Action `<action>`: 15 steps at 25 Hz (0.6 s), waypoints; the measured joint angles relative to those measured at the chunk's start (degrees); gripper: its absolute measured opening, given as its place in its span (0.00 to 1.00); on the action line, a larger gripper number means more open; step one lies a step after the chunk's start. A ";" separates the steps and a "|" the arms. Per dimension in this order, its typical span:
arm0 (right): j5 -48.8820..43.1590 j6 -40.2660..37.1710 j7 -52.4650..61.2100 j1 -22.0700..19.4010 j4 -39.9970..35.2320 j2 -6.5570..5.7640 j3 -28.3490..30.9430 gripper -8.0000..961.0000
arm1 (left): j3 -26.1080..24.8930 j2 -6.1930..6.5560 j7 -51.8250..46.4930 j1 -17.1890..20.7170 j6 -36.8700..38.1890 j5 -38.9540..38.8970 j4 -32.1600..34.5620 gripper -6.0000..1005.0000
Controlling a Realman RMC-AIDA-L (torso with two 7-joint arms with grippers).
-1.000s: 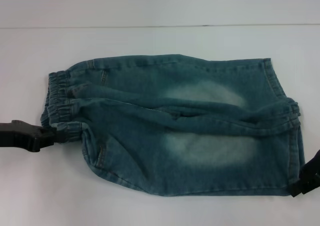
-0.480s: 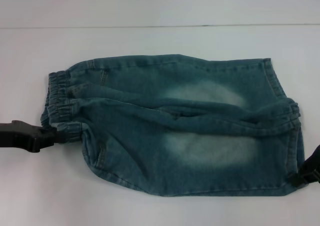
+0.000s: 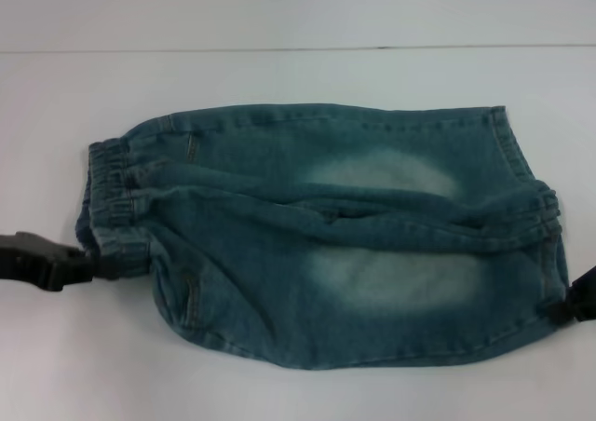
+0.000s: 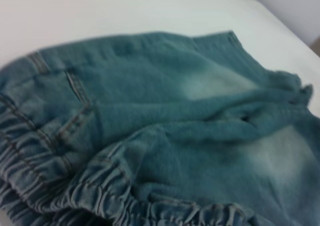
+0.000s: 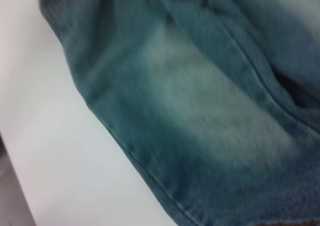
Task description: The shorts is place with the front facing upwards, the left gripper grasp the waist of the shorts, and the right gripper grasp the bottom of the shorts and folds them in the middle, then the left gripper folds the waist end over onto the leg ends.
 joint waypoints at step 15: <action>7.34 -6.87 -6.03 -3.22 3.45 -5.04 5.03 0.05 | -0.07 2.30 -2.25 -4.19 9.02 10.65 0.14 0.05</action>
